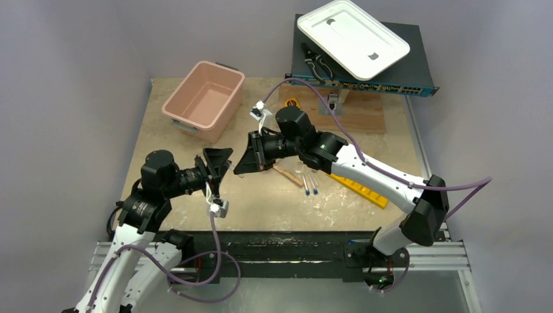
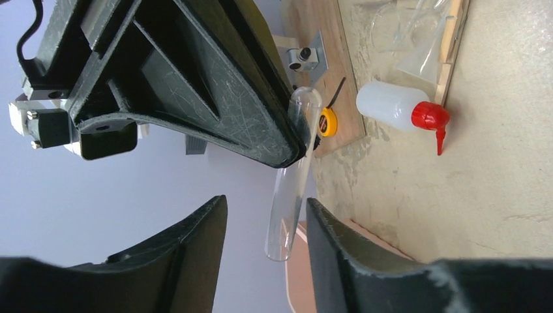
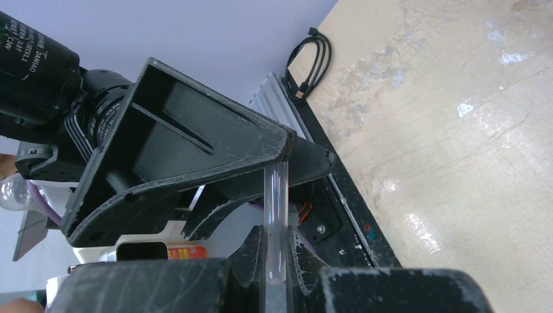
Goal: Organize the chemistry lab equipment
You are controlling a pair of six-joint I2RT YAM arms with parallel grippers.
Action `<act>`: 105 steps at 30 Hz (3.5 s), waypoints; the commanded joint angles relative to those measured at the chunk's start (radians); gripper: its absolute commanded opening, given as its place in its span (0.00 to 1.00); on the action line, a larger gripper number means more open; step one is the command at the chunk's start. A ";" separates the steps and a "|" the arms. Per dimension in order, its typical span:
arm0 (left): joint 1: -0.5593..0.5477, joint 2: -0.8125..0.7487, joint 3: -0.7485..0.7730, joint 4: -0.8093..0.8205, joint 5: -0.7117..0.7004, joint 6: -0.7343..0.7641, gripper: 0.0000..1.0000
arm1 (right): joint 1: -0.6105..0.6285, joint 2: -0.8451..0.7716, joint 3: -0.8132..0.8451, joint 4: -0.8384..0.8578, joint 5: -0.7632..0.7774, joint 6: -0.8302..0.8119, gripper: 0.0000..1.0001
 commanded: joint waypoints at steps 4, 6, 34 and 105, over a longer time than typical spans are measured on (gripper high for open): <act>-0.005 0.006 0.029 -0.004 -0.012 0.035 0.32 | 0.005 0.019 0.061 0.057 -0.044 0.020 0.00; -0.005 0.006 0.028 -0.011 -0.012 0.039 0.24 | 0.005 0.025 0.071 0.061 -0.047 0.021 0.00; -0.004 0.103 0.159 0.083 -0.081 -1.491 0.00 | 0.004 -0.172 0.024 0.051 0.310 -0.127 0.64; 0.075 0.474 0.394 -0.463 -0.176 -1.455 1.00 | -0.210 -0.428 -0.497 -0.471 1.583 0.272 0.00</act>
